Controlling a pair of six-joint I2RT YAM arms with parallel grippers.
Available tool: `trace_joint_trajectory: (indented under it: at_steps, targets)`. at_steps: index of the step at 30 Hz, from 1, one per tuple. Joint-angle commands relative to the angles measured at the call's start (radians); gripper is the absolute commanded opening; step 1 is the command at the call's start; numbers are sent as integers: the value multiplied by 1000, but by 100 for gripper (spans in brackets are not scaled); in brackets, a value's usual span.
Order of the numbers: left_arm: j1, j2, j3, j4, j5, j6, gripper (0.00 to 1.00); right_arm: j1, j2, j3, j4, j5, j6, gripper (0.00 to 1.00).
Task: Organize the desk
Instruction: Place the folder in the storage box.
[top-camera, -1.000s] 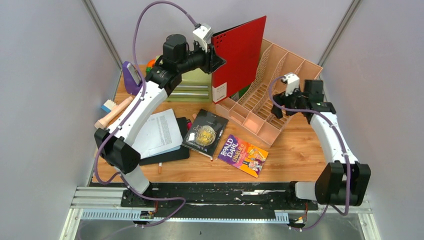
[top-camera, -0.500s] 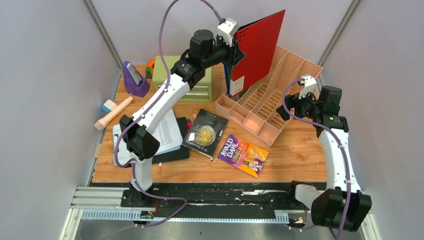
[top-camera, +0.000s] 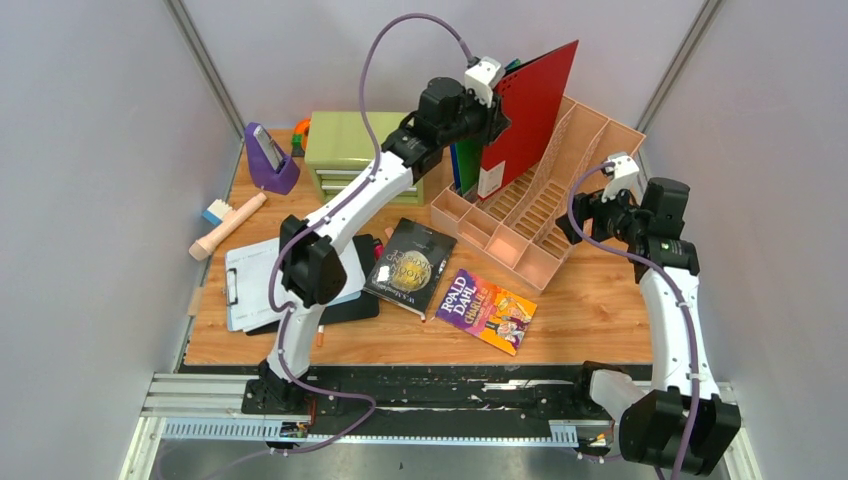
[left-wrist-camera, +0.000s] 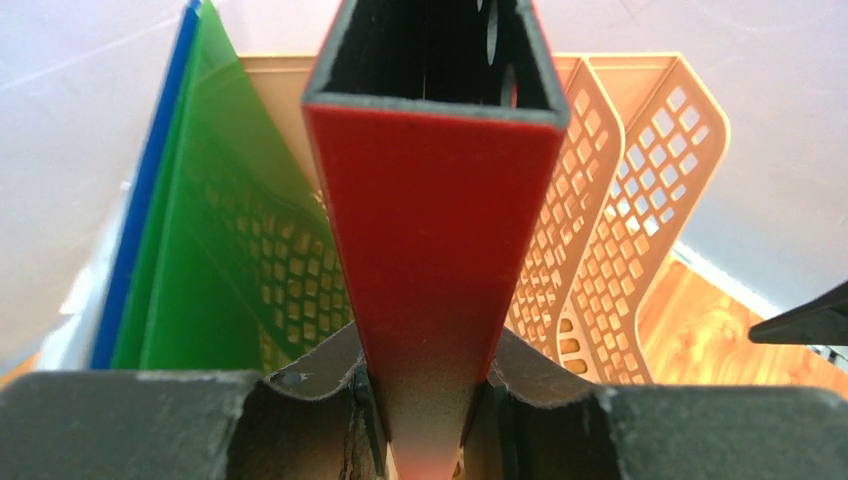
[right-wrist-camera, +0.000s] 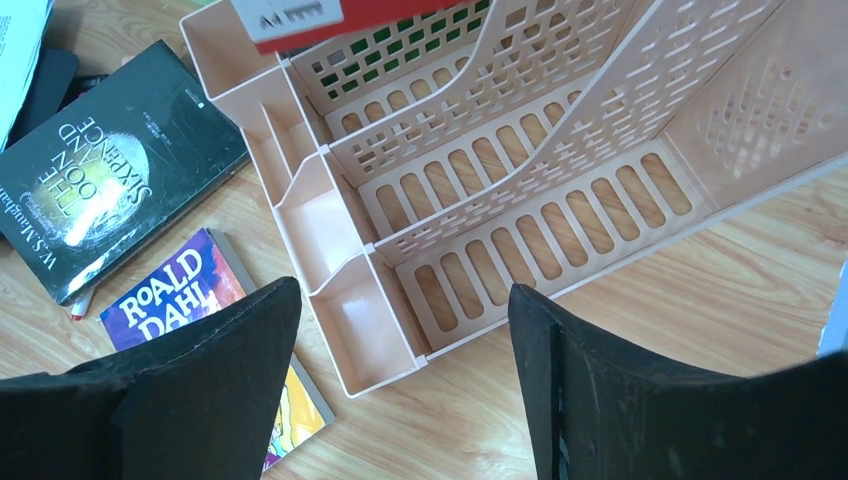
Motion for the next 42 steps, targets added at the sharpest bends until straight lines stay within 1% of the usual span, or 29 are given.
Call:
trace_joint_trajectory:
  at_steps: [1, 11, 21, 28, 32, 38, 42]
  targets:
    - [-28, 24, 3, 196, -2, -5, 0, -5, -30, -10, 57, -6, 4, 77]
    - [-52, 58, -111, 323, 100, 36, 0, -6, -18, -17, 57, -23, -5, 77]
    - [-51, 51, -115, 395, 121, 64, 0, -5, -2, -21, 56, -29, -15, 77]
    - [-30, 57, -111, 476, 178, 7, 0, -5, 17, -23, 57, -22, -25, 77]
    - [-15, 54, -123, 513, 200, 3, 0, -5, 29, -23, 56, -21, -28, 77]
    - [8, 36, -187, 579, 251, 2, 0, -6, 48, -23, 56, -18, -36, 77]
    - [25, 18, -275, 663, 296, -9, 0, -6, 61, -22, 57, -20, -38, 77]
